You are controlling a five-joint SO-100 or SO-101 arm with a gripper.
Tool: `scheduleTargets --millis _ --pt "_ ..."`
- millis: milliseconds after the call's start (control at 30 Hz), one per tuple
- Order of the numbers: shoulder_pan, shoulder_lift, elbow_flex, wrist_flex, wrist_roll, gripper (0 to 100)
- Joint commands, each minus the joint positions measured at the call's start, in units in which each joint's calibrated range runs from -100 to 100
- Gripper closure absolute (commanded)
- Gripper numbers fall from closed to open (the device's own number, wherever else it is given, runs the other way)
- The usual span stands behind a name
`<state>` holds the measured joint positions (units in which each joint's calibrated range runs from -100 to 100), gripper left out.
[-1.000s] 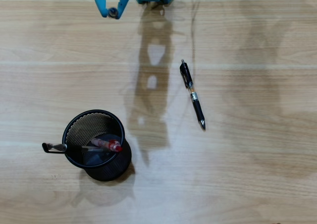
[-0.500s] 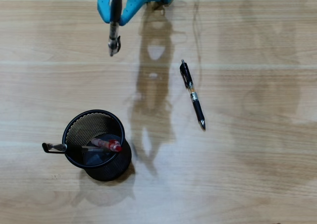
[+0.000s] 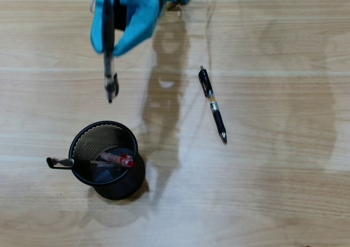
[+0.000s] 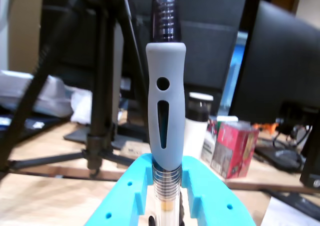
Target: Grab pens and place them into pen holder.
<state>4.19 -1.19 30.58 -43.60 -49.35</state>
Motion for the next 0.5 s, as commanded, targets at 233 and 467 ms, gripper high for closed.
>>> scheduleTargets --millis 233,467 --pt "4.75 20.80 -19.36 -0.87 -3.41 98" --pt "5.38 27.52 -19.63 -0.96 -5.54 98"
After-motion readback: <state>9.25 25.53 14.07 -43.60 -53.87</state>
